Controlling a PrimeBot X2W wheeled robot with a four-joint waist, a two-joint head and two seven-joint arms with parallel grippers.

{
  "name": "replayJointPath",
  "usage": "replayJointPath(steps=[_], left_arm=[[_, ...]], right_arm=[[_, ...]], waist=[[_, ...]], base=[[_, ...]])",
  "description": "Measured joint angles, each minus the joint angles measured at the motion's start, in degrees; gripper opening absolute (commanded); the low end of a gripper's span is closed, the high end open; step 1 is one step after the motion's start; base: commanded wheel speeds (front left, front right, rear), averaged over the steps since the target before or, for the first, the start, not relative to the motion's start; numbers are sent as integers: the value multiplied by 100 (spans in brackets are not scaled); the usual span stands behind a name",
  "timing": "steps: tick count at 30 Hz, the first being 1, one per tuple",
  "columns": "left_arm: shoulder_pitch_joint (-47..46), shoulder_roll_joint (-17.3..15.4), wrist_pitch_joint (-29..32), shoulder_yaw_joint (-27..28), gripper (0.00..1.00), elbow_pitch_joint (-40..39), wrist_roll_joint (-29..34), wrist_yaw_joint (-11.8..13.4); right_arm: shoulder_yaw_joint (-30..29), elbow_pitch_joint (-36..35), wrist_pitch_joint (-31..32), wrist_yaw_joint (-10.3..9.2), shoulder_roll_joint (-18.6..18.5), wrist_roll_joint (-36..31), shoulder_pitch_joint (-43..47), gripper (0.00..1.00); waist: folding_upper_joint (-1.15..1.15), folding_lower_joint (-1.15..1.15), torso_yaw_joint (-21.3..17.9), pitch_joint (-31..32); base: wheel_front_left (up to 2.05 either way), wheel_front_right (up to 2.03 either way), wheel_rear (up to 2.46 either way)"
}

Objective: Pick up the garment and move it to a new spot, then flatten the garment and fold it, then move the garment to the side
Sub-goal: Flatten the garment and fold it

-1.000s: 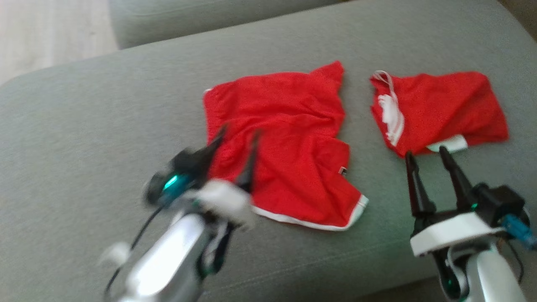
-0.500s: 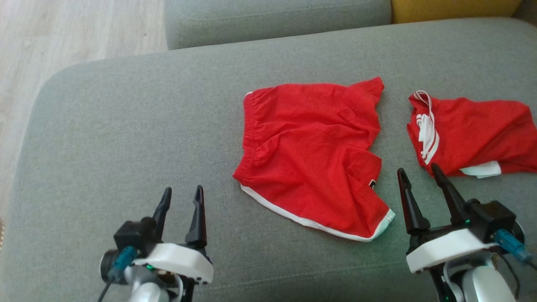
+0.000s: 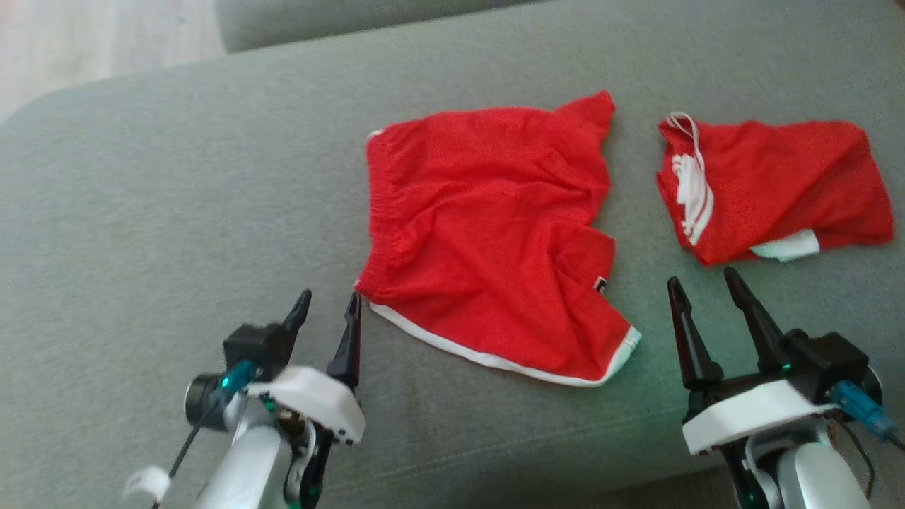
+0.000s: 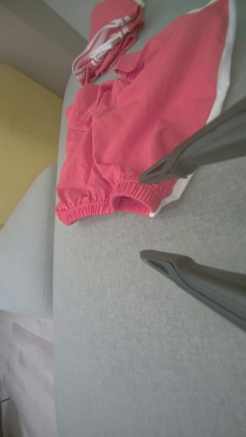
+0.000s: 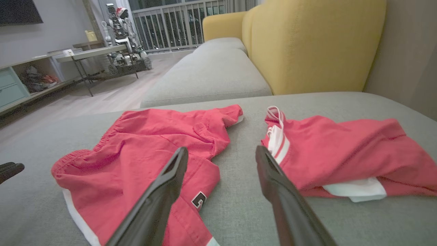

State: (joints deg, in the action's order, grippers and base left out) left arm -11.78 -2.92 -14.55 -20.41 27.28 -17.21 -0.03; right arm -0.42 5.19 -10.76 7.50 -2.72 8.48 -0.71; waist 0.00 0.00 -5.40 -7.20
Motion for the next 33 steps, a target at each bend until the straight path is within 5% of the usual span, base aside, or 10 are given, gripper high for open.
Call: replayJointPath(steps=[10,21,22,23,24,33], left_arm=[[-786,40,0,-140,100,1311,104,264],[-1146,51,-15,-278,100,1839,85,405],[-1160,51,-15,-300,77,1846,36,396],[-1166,51,-15,-314,13,1845,-11,368],[-1167,51,-14,-330,0,1834,-47,354],[-1146,56,-10,-380,0,1354,-212,367]], right_arm=[[11,16,-81,0,0,10,-260,100],[23,97,-92,0,0,18,-337,100],[20,112,-91,0,0,32,-343,100],[16,156,-83,0,0,68,-341,100],[10,216,-78,0,0,92,-338,100],[-41,853,77,0,0,816,-340,100]], waist=[[0,0,-440,-356],[0,0,-570,-417],[0,0,-569,-415],[0,0,-566,-411],[0,0,-562,-406],[0,0,-462,-404]], base=[[0,0,0],[0,0,0],[0,0,0],[0,0,0],[0,0,0],[0,0,0]])
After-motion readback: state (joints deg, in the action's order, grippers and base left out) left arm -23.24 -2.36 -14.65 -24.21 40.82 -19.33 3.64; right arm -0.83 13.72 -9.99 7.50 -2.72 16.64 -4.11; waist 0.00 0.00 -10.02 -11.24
